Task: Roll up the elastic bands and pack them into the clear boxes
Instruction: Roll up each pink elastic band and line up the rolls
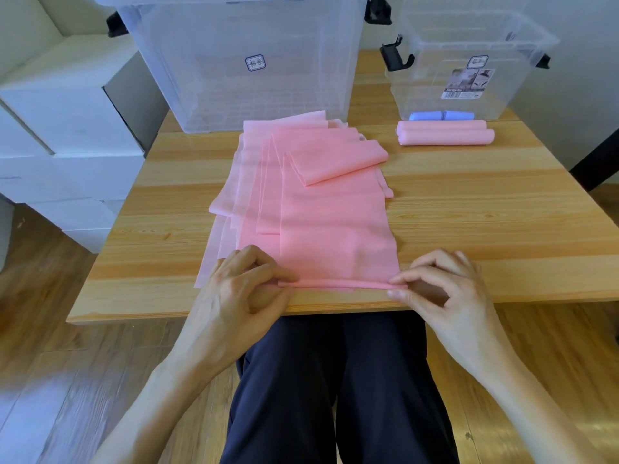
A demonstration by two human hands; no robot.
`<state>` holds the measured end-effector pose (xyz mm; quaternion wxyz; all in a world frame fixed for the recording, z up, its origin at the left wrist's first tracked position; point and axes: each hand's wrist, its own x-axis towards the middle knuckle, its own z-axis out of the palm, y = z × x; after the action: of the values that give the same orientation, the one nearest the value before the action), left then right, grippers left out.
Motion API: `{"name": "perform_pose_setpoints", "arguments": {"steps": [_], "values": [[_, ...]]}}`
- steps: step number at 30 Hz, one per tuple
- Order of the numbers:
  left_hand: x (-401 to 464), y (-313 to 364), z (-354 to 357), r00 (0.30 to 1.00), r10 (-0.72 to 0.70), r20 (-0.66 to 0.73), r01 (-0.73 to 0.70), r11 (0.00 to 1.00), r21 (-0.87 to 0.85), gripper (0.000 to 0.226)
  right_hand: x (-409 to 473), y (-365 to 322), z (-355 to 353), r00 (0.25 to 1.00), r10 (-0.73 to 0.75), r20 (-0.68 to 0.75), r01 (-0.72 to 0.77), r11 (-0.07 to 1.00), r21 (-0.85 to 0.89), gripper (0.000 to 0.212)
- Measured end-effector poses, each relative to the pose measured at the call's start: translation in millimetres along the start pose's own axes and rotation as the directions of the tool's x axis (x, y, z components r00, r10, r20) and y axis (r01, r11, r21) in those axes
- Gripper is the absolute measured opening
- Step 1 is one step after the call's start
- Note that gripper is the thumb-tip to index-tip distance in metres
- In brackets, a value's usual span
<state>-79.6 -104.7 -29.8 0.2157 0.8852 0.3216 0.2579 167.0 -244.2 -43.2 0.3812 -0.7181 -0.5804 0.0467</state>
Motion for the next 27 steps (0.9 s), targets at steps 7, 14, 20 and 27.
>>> {"name": "perform_pose_setpoints", "arguments": {"steps": [7, 14, 20, 27], "values": [[9.3, -0.2, 2.2, 0.999, -0.051, -0.011, 0.051, 0.999, 0.001, 0.013, 5.3, 0.5, 2.0, 1.000, 0.013, 0.012, -0.012, 0.999, -0.031, 0.025], [12.4, -3.0, 2.3, 1.000, -0.030, 0.004, 0.030, 1.000, 0.003, 0.014, 11.9, 2.5, -0.5, 0.998, -0.016, 0.053, 0.016, 1.000, -0.009, 0.020], [12.8, -1.1, 0.7, 0.998, -0.060, 0.000, 0.060, 0.998, 0.004, 0.017, 17.6, 3.5, 0.7, 0.998, -0.016, 0.065, 0.018, 0.999, -0.032, 0.028], [20.3, 1.2, -0.8, 0.993, -0.115, -0.012, 0.115, 0.993, 0.001, 0.009, 18.5, 0.0, 2.4, 0.998, 0.018, 0.058, -0.019, 1.000, 0.002, 0.022]]}}
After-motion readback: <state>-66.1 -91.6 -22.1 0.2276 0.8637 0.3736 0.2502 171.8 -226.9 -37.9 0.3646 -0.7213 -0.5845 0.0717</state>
